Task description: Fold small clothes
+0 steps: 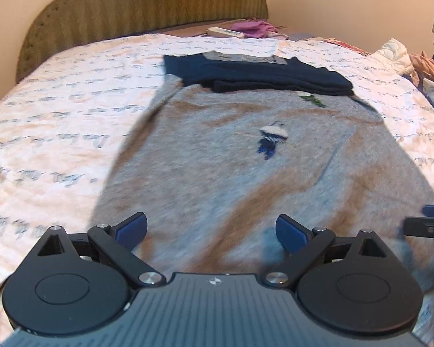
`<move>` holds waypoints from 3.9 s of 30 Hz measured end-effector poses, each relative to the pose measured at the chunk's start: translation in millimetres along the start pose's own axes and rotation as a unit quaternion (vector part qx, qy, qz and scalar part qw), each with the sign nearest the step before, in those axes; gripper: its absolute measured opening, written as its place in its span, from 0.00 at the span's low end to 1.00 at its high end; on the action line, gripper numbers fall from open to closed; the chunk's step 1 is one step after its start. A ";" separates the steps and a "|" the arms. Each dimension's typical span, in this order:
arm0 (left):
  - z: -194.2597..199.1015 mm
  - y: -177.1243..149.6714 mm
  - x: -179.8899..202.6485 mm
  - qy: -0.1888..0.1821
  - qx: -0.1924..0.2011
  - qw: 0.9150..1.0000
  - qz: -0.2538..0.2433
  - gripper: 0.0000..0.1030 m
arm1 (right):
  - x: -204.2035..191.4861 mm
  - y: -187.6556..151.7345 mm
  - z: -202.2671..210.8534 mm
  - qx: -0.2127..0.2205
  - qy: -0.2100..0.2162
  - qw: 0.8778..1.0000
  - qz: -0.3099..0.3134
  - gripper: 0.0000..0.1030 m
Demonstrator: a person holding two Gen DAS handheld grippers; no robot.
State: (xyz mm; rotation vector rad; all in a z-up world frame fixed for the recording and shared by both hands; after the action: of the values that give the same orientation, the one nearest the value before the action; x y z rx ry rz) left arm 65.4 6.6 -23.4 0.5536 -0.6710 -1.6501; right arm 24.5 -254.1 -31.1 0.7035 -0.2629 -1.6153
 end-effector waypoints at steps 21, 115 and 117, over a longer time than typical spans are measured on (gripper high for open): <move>37.5 -34.2 -142.5 -0.088 -0.040 0.960 0.262 0.94 | 72.5 -40.2 39.7 -0.032 0.212 0.957 -0.197 0.79; -2.5 -57.0 -82.9 -0.313 -0.169 0.893 0.277 0.35 | 166.9 -36.5 4.4 -0.103 0.354 0.890 -0.268 0.21; 1.3 -56.8 -81.1 -0.305 -0.164 0.899 0.269 0.20 | 160.4 -33.7 7.0 -0.095 0.348 0.901 -0.242 0.06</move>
State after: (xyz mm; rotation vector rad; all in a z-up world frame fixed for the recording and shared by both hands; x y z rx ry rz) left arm 38.6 93.6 -62.4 -0.3986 -0.8736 -1.3455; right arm -10.4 -403.0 -90.4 1.2029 0.6302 -1.6985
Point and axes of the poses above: each gripper's, at about its wrist camera, not at the fingertips, and z roughly against the way its jaws point, x to its right, y to its top, the point moved 4 cm from there along -z, roughly the way its jaws point, and after that the axes turned 1 degree about -x, right-handed, at the moved point
